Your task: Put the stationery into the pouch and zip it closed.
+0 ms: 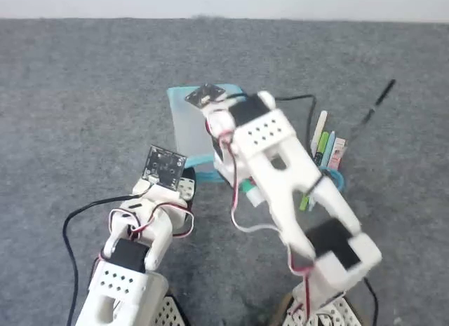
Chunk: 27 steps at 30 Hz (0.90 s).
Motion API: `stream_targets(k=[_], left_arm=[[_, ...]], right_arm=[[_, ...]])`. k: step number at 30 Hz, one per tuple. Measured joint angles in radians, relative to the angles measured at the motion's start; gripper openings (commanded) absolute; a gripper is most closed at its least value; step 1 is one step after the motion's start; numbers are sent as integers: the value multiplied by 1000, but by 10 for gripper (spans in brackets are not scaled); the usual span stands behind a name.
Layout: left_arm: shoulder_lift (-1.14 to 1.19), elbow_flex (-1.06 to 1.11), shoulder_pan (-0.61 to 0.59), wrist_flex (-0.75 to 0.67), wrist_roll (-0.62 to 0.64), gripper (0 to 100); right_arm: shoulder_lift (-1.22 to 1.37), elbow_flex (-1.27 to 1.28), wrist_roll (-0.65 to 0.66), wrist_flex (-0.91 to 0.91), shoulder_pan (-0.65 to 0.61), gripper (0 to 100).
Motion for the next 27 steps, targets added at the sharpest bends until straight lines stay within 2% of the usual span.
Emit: stream_targets(k=[4,9,12,27], left_arm=[[0,0,11,-3,5,12],[0,2,17,-3,5,12],[0,6,25,-6,5,12],[0,17,41,-18,5,12]], right_arm=[[132,-216,-5,43,18,31],[224,-319,-5,43,25,222],[233,-331,-5,43,23,274],[215,-351,-9,43,-14,287]])
